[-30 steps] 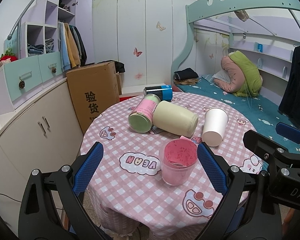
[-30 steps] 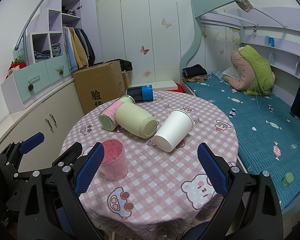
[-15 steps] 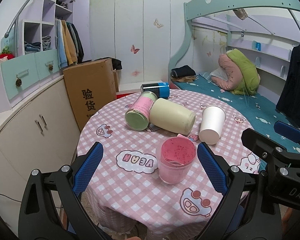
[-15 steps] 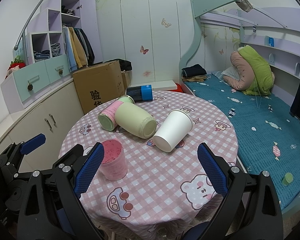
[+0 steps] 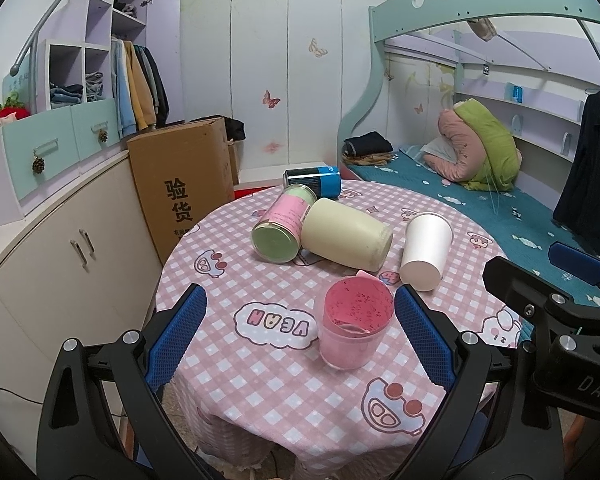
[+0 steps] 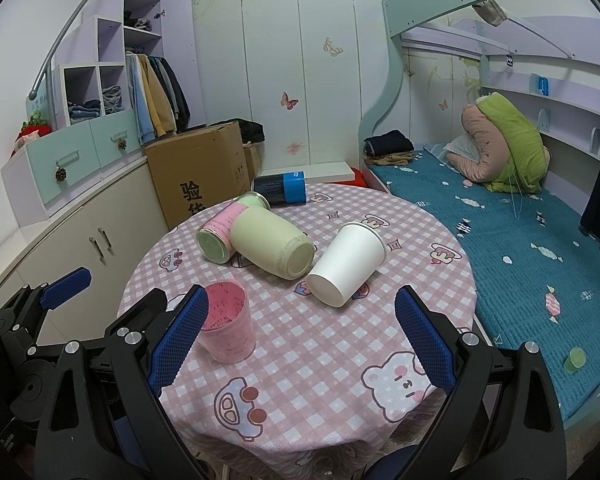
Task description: Flip cup upright
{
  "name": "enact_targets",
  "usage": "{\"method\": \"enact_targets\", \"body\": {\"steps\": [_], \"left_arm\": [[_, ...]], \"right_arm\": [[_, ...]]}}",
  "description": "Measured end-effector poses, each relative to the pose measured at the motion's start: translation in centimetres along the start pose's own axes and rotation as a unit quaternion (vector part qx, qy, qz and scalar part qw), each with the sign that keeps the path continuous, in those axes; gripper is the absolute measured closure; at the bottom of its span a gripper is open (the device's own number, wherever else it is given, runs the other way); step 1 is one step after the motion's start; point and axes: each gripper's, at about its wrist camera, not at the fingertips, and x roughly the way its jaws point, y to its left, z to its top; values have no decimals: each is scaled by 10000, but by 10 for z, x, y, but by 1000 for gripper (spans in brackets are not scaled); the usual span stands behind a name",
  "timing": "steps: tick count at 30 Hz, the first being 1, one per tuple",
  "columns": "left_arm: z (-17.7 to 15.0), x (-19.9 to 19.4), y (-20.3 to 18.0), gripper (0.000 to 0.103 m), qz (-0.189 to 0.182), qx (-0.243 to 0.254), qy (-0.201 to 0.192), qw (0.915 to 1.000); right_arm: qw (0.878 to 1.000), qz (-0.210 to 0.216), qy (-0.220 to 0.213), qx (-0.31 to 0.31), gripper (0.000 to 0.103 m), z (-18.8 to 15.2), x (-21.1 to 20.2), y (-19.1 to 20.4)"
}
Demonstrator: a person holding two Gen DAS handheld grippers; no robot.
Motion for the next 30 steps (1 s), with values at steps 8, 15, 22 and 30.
{"method": "enact_targets", "body": {"steps": [8,15,22,30], "left_arm": [[0,0,1,8,20,-1,-7,10000],[2,1,3,8,-29,-41,22,10000],[-2,-4,4,6,-50,-102,-282,9995],[-2,-6,1,6,65,-56,-428,9990]], "right_arm": [[10000,4,-6,-4,12,-1,-1,1],[10000,1,-9,-3,12,-1,-1,1],[10000,23,-75,22,12,3,-3,0],[9999,4,-114,-1,12,3,-4,-2]]}}
